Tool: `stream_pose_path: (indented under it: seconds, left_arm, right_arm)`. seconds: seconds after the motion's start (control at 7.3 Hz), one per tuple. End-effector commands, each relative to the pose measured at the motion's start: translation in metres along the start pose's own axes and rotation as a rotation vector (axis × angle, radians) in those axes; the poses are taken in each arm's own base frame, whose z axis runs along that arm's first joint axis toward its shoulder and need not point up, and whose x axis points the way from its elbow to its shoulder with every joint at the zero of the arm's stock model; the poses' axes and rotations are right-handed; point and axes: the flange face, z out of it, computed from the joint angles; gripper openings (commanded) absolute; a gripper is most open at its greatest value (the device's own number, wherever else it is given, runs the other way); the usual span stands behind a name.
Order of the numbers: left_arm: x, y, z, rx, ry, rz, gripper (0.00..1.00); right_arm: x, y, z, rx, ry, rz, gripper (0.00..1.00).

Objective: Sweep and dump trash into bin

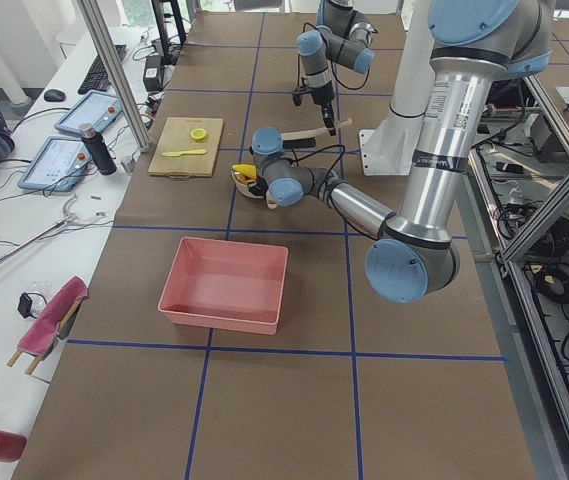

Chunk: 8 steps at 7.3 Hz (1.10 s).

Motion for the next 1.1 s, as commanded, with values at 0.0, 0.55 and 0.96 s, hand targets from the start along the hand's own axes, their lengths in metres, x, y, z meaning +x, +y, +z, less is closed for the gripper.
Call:
stream_pose_path:
  seconds: [0.0,0.55,0.96]
  left_arm:
    - [-0.002,0.002,0.001,-0.002,-0.012,-0.002,0.0]
    - [-0.007,0.005,0.006,-0.002,-0.043,-0.029,0.0]
    - [-0.008,0.005,0.005,0.001,-0.056,-0.038,0.0]
  right_arm:
    - [0.031,-0.022,-0.007,0.038,0.115,-0.078,0.0]
    - [0.046,-0.084,0.039,0.191,0.256,-0.2,0.0]
    - [0.037,-0.11,0.056,0.267,0.238,-0.246,0.0]
